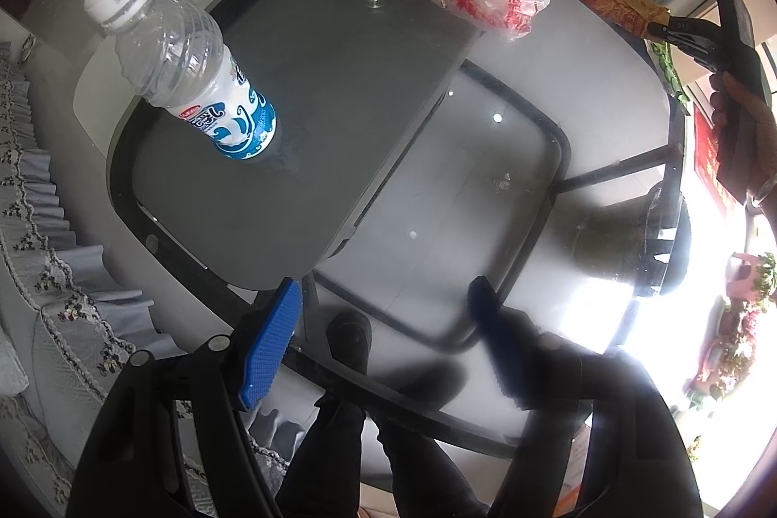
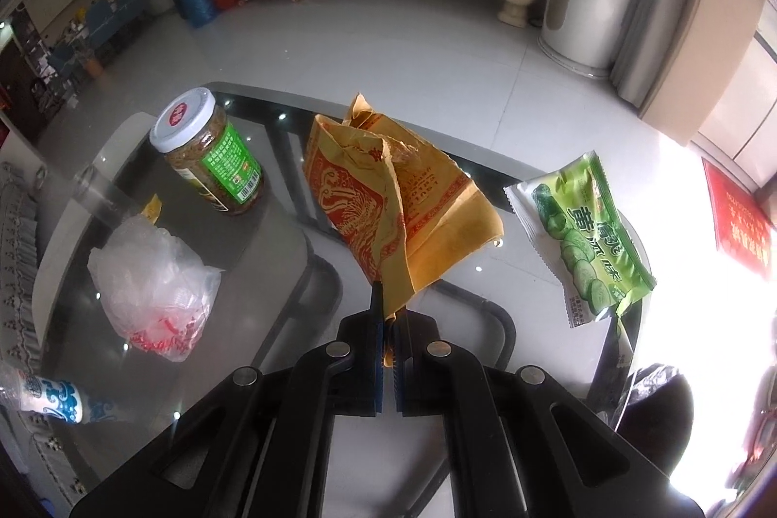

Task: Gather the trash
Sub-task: 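Lift the held paper bag with the right gripper off the table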

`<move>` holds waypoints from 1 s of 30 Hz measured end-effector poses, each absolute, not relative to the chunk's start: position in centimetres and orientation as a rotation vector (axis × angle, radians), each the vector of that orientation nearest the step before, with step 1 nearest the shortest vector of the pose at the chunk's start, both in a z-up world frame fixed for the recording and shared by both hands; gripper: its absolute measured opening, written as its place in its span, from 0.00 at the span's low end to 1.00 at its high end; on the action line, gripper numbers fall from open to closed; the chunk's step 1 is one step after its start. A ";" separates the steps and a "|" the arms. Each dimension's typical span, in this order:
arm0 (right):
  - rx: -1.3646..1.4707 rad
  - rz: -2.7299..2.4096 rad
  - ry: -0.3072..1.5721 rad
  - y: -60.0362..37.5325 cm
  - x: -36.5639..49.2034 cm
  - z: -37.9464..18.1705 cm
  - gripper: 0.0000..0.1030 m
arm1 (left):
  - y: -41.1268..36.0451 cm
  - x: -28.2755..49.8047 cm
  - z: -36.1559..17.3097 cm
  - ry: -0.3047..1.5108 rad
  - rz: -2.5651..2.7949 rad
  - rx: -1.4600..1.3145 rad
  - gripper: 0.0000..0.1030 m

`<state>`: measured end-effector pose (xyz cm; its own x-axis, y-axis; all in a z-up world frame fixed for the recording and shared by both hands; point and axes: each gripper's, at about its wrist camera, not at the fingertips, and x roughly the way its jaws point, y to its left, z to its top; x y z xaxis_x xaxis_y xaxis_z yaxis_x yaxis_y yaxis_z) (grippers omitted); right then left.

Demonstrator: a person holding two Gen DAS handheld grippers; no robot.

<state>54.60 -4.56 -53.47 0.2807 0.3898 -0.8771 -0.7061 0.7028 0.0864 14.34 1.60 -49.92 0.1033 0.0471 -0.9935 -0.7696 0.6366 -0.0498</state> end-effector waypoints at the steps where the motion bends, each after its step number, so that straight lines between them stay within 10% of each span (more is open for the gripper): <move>1: -0.360 0.757 1.045 -4.6 54.4 -53.2 0.02 | 1.5 14.4 -49.9 1.343 0.672 -0.678 0.68; 30: -0.367 0.723 0.998 -11.4 52.6 -48.0 0.02 | -1.5 16.6 -47.2 1.310 0.596 -0.603 0.68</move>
<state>52.59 -11.37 -47.96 0.3395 0.3804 -0.8603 -0.6990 0.7140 0.0399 16.61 -1.46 -47.24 0.1579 0.0609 -0.9856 -0.7028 0.7081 -0.0688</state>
